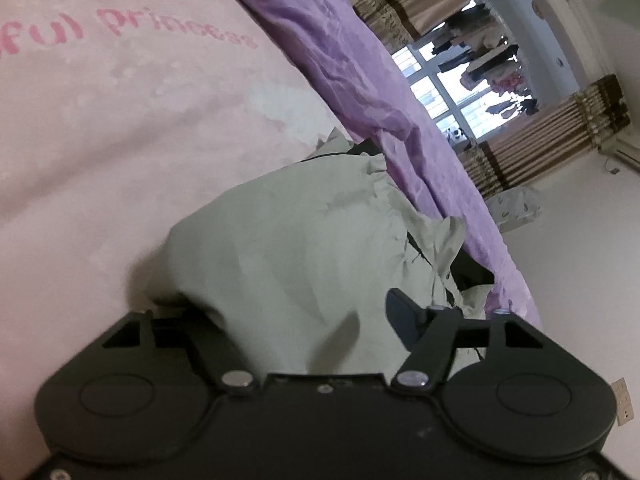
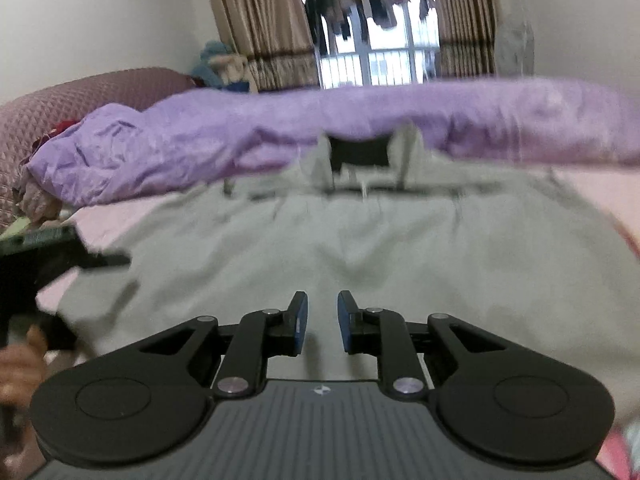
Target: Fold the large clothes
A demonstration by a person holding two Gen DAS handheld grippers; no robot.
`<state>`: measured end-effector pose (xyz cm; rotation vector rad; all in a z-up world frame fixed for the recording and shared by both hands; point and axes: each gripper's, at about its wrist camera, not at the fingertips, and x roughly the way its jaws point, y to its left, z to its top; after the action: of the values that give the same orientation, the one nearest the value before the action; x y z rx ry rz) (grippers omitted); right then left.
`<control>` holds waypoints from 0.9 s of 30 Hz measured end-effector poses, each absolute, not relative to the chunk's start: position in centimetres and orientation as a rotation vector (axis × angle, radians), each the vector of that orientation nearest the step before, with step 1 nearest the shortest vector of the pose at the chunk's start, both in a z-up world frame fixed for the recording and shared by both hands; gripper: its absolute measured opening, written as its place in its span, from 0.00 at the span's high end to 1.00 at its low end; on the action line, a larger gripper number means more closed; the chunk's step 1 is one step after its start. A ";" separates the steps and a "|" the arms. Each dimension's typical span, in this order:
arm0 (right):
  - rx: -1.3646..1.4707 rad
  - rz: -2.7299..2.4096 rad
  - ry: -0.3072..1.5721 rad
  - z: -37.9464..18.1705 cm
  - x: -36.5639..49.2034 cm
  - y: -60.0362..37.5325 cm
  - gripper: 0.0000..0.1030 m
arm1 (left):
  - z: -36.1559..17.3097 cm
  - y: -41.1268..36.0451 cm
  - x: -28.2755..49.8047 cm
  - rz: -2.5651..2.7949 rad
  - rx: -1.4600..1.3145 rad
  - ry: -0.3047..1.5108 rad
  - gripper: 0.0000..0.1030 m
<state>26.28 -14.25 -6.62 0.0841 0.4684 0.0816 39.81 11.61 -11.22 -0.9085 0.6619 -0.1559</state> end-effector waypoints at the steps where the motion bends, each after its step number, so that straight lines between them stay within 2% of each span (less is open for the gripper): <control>1: 0.076 0.084 0.466 -6.4 27.0 -14.0 0.77 | -11.3 11.7 40.0 -0.159 -0.904 0.668 0.41; 3: 0.075 0.093 0.478 -6.6 28.8 -13.6 0.77 | -11.4 12.0 40.0 -0.168 -0.896 0.673 0.47; 7: 0.071 0.067 0.564 -8.9 31.3 -12.9 0.77 | -12.1 12.6 39.9 -0.195 -0.913 0.661 0.46; 13: -0.004 0.051 0.541 -9.8 31.1 -12.0 0.77 | -12.1 12.1 40.1 -0.192 -0.869 0.640 0.45; 21: 0.096 0.038 0.509 -7.4 26.6 -13.8 0.77 | -12.1 12.3 40.1 -0.199 -0.864 0.639 0.45; 27: 0.101 0.046 0.559 -8.8 24.3 -13.5 0.77 | -12.0 12.1 40.1 -0.196 -0.855 0.638 0.46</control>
<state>24.26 -13.50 -8.76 0.1013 0.5587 0.0460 40.10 12.08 -12.04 -0.8547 0.6384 -0.1955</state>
